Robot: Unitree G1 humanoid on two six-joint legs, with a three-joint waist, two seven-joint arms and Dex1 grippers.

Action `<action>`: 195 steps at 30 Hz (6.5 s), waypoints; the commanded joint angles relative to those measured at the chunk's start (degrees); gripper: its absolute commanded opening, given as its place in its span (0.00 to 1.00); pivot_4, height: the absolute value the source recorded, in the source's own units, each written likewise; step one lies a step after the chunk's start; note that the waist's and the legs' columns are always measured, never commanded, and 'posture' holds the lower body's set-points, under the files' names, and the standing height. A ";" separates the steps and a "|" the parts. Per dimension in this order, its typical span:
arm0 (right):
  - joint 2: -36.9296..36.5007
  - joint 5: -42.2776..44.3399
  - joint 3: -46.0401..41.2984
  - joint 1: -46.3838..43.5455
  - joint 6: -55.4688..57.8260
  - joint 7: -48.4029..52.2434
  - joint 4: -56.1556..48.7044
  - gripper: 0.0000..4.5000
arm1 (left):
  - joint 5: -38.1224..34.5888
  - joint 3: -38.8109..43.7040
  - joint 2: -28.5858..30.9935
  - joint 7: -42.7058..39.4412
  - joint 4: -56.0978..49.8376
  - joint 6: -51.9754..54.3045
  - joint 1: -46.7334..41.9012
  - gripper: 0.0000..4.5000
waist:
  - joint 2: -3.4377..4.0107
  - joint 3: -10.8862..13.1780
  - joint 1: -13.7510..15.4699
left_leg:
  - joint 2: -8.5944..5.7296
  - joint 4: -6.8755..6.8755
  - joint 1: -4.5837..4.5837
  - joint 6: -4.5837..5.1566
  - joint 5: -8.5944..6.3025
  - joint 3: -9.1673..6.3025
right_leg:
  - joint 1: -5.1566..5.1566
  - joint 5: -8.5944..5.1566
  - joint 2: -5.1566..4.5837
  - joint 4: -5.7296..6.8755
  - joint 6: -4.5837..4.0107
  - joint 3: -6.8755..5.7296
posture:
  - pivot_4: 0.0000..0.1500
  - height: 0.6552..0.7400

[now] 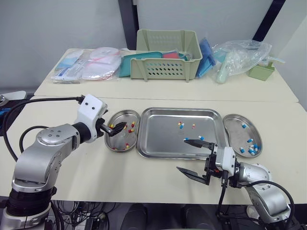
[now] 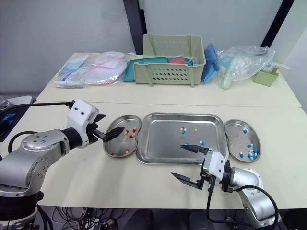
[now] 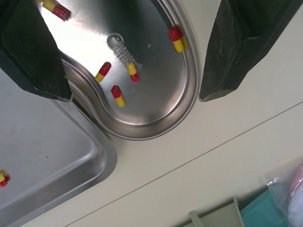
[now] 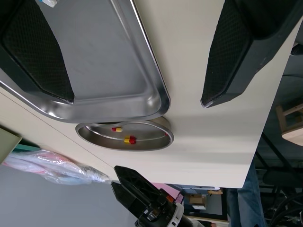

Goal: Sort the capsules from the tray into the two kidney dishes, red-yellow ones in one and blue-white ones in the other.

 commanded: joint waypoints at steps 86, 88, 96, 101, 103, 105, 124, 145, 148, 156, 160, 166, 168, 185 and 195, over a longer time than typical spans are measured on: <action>-18.56 2.08 -52.32 29.40 5.20 10.72 18.50 1.00 | -5.93 3.38 -12.08 -30.83 5.18 -50.52 39.79 0.99 | 0.17 -0.18 -0.05 | 0.01 -0.10 0.10 0.02 -0.02 0.25 | 0.10 0.00 -0.02 -0.09 -0.01 0.17 | 1.00 1.00; -18.06 2.35 -53.31 30.85 5.49 10.82 17.30 1.00 | -5.08 1.69 -13.23 -30.29 5.77 -51.60 38.73 0.99 | 0.18 -0.18 0.00 | 0.00 -0.10 0.10 0.02 -0.02 0.24 | 0.11 0.00 -0.02 -0.10 -0.01 0.16 | 1.00 1.00; -17.12 2.89 -54.88 34.07 5.88 11.18 14.70 1.00 | -3.70 -1.68 -15.04 -27.43 7.33 -52.28 34.77 0.99 | 0.23 -0.22 -0.05 | 0.00 -0.09 0.13 0.02 -0.02 0.24 | 0.15 0.00 -0.02 -0.10 0.00 0.17 | 1.00 1.00; -17.54 4.29 -54.56 37.87 8.32 14.01 8.81 1.00 | -3.66 -2.79 -15.08 -26.56 7.12 -52.33 33.86 0.99 | 0.26 -0.24 0.02 | -0.01 -0.09 0.12 0.02 -0.02 0.22 | 0.15 0.00 -0.02 -0.10 0.00 0.16 | 1.00 1.00; -17.80 6.33 -53.59 39.94 11.84 15.17 2.26 1.00 | -3.70 -3.15 -14.92 -26.56 7.02 -52.38 33.63 0.99 | 0.32 -0.27 -0.02 | -0.01 -0.09 0.12 0.02 -0.02 0.22 | 0.14 0.00 -0.01 -0.10 0.00 0.16 | 1.00 1.00; -17.94 8.22 -52.11 40.66 14.95 15.08 -4.21 1.00 | -3.78 -3.37 -14.75 -26.47 6.83 -52.23 33.49 0.99 | 0.39 -0.32 -0.11 | 0.00 -0.10 0.12 0.02 -0.02 0.22 | 0.15 -0.01 -0.01 -0.11 0.00 0.16 | 1.00 1.00; -22.55 2.03 -8.14 -8.61 37.53 -1.85 -11.20 0.64 | -2.52 -7.69 -13.96 -26.92 5.57 -54.50 32.57 1.00 | 0.20 -0.27 -0.01 | -0.01 -0.06 0.06 0.02 -0.01 0.11 | 0.09 0.00 -0.01 -0.11 0.00 0.06 | 1.00 1.00; -9.23 -16.93 17.65 -43.64 25.58 16.82 25.28 0.56 | -1.16 -9.58 -14.24 -25.02 5.78 -54.76 31.43 1.00 | 0.21 -0.19 -0.11 | 0.01 -0.06 0.01 0.02 -0.01 0.05 | -0.03 0.00 -0.02 -0.08 -0.01 0.01 | 1.00 1.00; -8.17 -17.66 17.84 -44.93 25.09 18.14 27.66 0.56 | -0.86 -9.89 -14.23 -24.89 5.89 -54.97 31.53 1.00 | 0.21 -0.19 -0.12 | 0.01 -0.06 0.01 0.02 -0.01 0.05 | -0.03 0.00 -0.02 -0.07 -0.01 0.01 | 1.00 1.00; -5.60 -20.50 18.75 -47.87 23.57 20.92 33.66 0.36 | -0.44 -10.14 -14.39 -24.36 5.79 -54.68 31.18 1.00 | 0.23 -0.18 -0.21 | 0.01 -0.06 0.01 0.02 -0.01 0.05 | -0.06 0.00 -0.02 -0.05 -0.02 0.01 | 1.00 1.00; -5.72 -22.39 19.77 -47.95 21.97 22.30 34.48 0.13 | -0.33 -10.26 -14.48 -23.70 5.34 -54.22 31.09 1.00 | 0.23 -0.18 -0.20 | 0.01 -0.06 0.01 0.02 -0.01 0.05 | -0.05 0.00 -0.02 -0.05 -0.02 0.02 | 1.00 1.00; -5.09 -22.71 18.64 -47.49 20.62 22.97 33.17 0.01 | -0.55 -10.49 -14.31 -23.03 4.89 -53.91 31.00 1.00 | 0.23 -0.18 -0.21 | 0.01 -0.06 0.02 0.02 -0.01 0.05 | -0.05 0.00 -0.02 -0.05 -0.02 0.02 | 1.00 1.00; -5.35 -21.43 16.89 -46.84 21.60 22.48 30.23 0.01 | -0.78 -10.50 -14.24 -23.19 5.04 -54.04 30.79 1.00 | 0.24 -0.17 -0.21 | 0.01 -0.06 0.02 0.02 -0.01 0.04 | -0.05 0.00 -0.02 -0.05 -0.02 0.02 | 1.00 1.00; -17.35 -0.53 -29.03 -10.60 60.01 7.21 -20.31 0.01 | -5.69 -10.60 -14.56 -32.79 11.12 -59.99 28.52 1.00 | 0.25 -0.16 0.29 | -0.02 -0.04 -0.24 0.02 -0.01 0.02 | -0.18 0.00 -0.02 -0.06 -0.01 -0.02 | 1.00 1.00; -13.87 -0.88 -43.21 7.48 58.59 -1.60 -20.53 0.01 | -6.01 -10.60 -15.08 -37.03 16.18 -62.32 25.12 1.00 | 0.25 -0.16 -0.21 | -0.01 -0.08 -0.04 0.03 -0.01 0.12 | -0.04 0.00 0.00 -0.06 -0.01 0.07 | 1.00 1.00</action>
